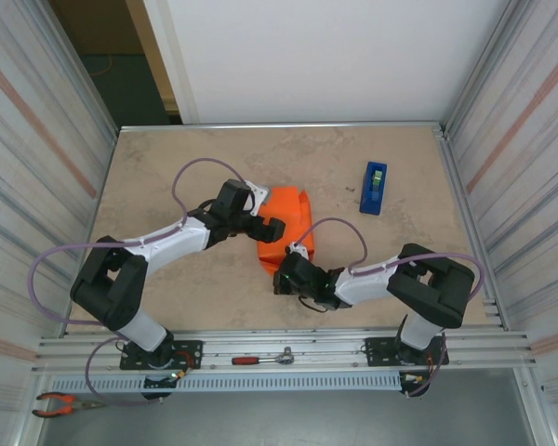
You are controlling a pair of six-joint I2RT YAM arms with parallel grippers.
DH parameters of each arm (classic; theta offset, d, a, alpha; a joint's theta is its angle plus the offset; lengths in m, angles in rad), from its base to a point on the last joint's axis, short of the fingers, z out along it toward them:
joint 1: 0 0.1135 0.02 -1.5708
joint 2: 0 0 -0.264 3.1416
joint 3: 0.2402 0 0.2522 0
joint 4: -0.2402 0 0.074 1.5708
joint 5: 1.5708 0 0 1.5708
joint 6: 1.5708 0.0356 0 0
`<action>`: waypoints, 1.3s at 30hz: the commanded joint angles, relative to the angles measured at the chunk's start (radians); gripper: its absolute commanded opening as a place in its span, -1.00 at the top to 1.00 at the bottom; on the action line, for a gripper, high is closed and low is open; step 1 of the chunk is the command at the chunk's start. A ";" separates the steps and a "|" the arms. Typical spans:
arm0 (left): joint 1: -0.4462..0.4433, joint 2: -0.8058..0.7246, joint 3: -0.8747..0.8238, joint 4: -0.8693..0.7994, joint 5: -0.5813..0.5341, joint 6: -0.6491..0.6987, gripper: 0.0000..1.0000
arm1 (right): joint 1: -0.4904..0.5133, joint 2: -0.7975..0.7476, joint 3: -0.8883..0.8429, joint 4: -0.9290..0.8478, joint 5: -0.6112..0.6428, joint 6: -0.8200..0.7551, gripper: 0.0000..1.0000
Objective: Wrap the gift box in paper
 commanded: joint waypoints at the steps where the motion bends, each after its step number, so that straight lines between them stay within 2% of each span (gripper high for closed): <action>1: -0.007 -0.005 0.027 -0.016 0.014 0.016 -0.98 | 0.005 -0.011 -0.044 -0.005 -0.019 0.045 1.00; 8: -0.007 -0.009 0.024 -0.016 0.018 0.016 -0.98 | -0.017 -0.208 -0.099 -0.140 0.037 0.069 1.00; 9: -0.008 -0.011 0.024 -0.015 0.018 0.017 -0.97 | -0.023 -0.240 -0.114 -0.161 0.050 0.086 0.95; 13: -0.008 -0.013 0.021 -0.016 0.015 0.019 -0.98 | -0.046 -0.354 -0.185 -0.214 0.084 0.153 0.41; 18: -0.011 -0.008 0.021 -0.014 0.015 0.019 -0.98 | -0.054 -0.434 -0.216 -0.264 0.097 0.167 0.01; 19: -0.011 -0.006 0.021 -0.015 0.016 0.019 -0.97 | -0.056 -0.438 -0.212 -0.276 0.094 0.164 -0.03; 28: -0.011 -0.003 0.019 -0.017 0.013 0.022 -0.97 | -0.058 -0.376 -0.164 -0.244 0.069 0.136 0.11; 35: -0.015 -0.002 0.017 -0.016 0.010 0.023 -0.97 | -0.055 -0.303 -0.138 -0.198 0.047 0.128 0.30; 39: -0.016 0.000 0.017 -0.016 0.010 0.023 -0.97 | -0.055 -0.264 -0.126 -0.181 0.035 0.128 0.32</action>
